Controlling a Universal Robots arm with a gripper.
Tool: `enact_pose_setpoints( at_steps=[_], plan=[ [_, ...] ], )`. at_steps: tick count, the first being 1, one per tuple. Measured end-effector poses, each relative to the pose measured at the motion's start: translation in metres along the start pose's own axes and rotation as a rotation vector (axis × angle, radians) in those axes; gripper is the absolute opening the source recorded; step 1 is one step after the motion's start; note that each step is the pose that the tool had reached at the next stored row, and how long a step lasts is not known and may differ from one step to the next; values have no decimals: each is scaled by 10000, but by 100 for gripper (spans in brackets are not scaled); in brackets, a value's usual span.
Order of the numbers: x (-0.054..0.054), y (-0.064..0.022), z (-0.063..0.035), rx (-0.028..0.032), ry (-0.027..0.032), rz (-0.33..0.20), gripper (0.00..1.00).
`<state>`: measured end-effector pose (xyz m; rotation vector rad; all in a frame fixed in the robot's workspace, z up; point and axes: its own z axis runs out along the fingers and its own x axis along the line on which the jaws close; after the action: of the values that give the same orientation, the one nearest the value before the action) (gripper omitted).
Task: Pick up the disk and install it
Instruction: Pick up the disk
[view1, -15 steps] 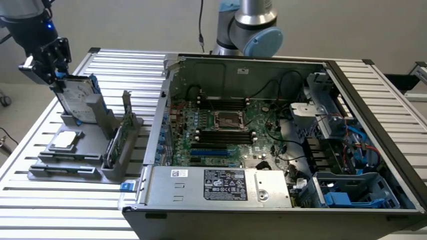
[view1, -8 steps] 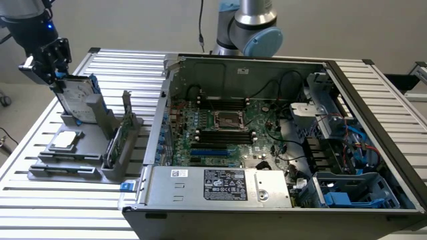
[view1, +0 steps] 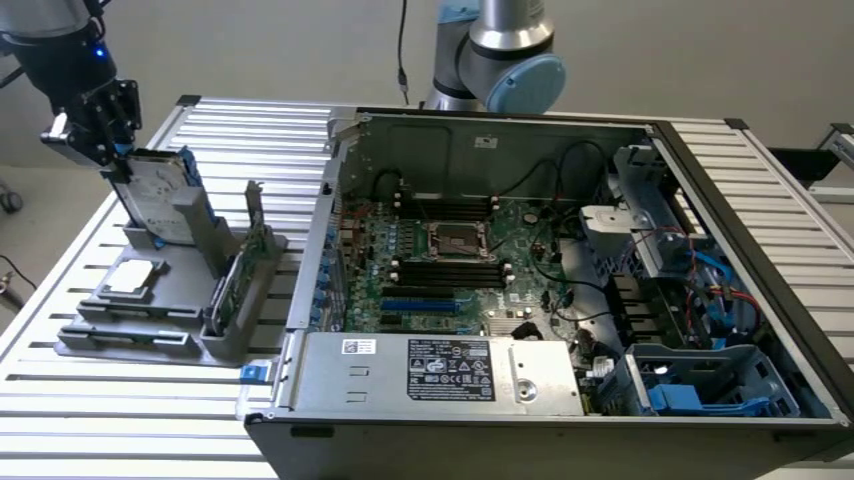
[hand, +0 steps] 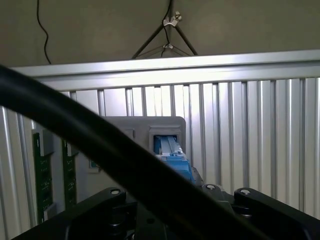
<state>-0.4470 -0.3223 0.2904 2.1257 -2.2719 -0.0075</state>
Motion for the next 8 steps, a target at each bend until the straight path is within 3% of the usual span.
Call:
enact_pose_setpoints(
  at_steps=[8],
  plan=[
    [0, 0, 0, -3, -4, 133, 33]
  ],
)
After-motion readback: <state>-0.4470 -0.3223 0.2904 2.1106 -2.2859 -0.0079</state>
